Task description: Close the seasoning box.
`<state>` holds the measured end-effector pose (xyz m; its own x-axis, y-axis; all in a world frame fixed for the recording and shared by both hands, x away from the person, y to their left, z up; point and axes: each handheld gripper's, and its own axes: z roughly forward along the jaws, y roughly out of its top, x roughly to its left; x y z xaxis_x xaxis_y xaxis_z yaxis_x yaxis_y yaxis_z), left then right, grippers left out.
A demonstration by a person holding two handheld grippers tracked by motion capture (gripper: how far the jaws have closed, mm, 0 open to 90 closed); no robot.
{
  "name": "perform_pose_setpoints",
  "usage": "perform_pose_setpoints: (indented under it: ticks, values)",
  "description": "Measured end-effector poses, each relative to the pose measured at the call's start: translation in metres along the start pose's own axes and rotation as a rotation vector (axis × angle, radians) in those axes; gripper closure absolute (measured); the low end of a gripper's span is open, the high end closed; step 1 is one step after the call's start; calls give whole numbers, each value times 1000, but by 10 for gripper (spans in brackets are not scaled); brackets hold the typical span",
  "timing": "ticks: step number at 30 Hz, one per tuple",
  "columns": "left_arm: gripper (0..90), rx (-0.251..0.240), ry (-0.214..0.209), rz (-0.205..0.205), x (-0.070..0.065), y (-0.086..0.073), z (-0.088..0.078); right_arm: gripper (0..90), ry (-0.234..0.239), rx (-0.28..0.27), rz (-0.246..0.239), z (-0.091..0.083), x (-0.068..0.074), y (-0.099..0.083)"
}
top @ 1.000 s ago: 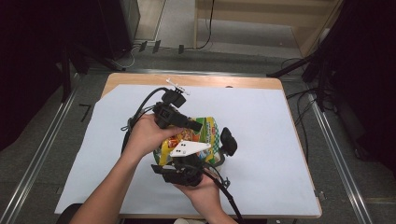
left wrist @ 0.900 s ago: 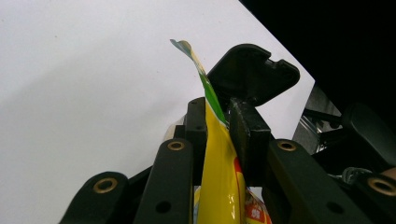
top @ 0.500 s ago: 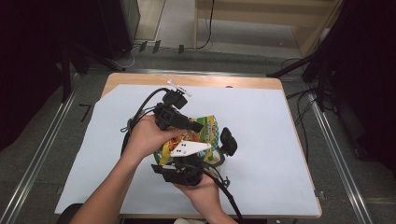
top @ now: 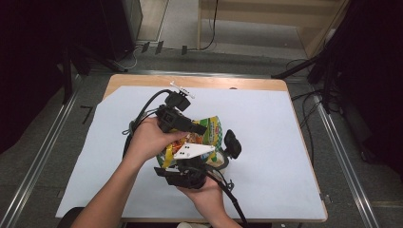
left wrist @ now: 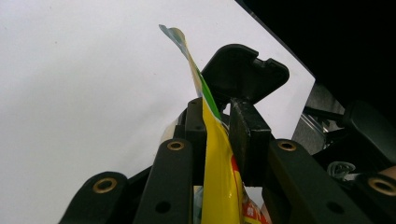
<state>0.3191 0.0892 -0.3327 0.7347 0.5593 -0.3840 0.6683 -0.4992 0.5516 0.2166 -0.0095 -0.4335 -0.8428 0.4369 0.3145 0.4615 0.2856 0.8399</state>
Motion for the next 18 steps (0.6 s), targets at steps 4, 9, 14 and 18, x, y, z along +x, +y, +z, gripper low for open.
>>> perform_pose_setpoints:
  ticks: [4, 9, 14, 18]
  values:
    - [787, -4, -2, -1, 0, 0, 0, 672, -3, 1, -2, 0, 0, 0]
    - [786, -2, -1, 2, -1, 0, 0, 674, -2, 6, 8, 1, -3, -1]
    - [784, -5, -1, 2, -2, 0, -1, 676, -4, 9, 8, 1, -3, -1]
    - [781, -3, 0, 3, -2, 0, 0, 676, -5, 10, 9, 1, -3, -1]
